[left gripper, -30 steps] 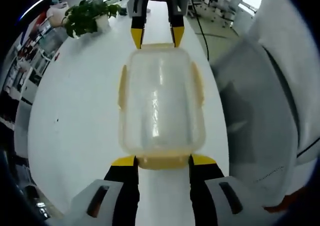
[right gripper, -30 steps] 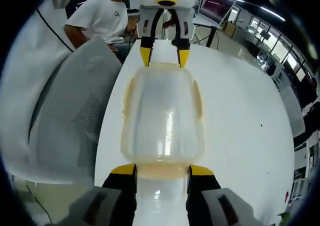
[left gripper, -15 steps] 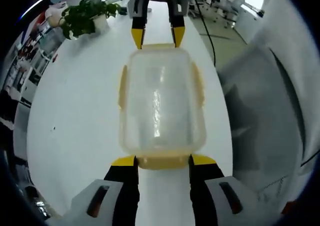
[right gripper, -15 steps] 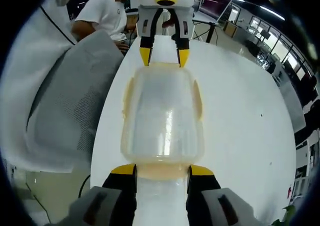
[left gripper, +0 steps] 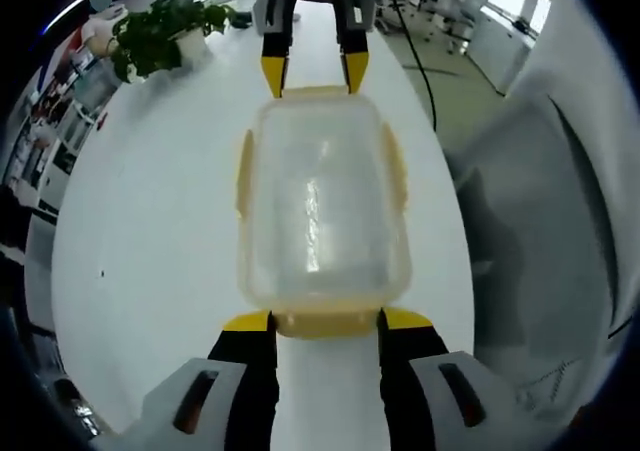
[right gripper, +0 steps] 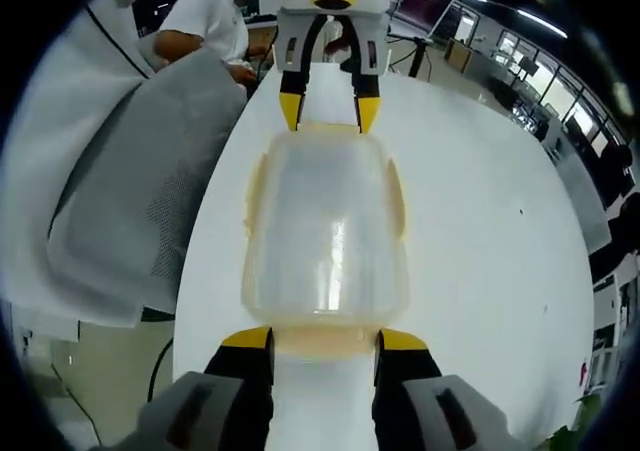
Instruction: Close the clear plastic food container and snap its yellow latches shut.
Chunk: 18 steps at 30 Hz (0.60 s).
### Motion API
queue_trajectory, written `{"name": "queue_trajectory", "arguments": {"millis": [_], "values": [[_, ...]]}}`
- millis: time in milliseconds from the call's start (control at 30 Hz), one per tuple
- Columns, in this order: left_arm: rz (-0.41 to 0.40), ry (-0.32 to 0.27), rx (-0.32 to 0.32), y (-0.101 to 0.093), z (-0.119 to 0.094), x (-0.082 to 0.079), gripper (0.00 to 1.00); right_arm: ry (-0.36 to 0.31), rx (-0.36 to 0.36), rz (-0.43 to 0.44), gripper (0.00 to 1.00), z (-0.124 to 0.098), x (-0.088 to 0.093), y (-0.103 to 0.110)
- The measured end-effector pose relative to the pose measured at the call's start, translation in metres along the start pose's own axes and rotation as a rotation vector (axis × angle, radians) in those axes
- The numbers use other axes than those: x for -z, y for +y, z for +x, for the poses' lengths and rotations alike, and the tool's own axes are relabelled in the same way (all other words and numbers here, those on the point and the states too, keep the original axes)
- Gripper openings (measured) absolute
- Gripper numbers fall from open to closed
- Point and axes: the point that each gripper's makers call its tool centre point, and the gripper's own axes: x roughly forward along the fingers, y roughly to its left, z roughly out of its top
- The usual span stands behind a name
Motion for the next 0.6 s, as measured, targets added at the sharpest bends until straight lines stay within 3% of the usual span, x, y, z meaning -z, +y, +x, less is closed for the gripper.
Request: {"name": "queue_trajectory", "arguments": {"millis": [233,600], "values": [[0.008,0.006,0.004,-0.001,0.012,-0.009,0.37,0.022,-0.008,0.001,0.37,0.003,0.015,0.002],[-0.003,0.022,0.012,0.002,0.021,-0.011,0.37,0.027,-0.009,-0.003,0.37,0.005,0.023,-0.002]]}}
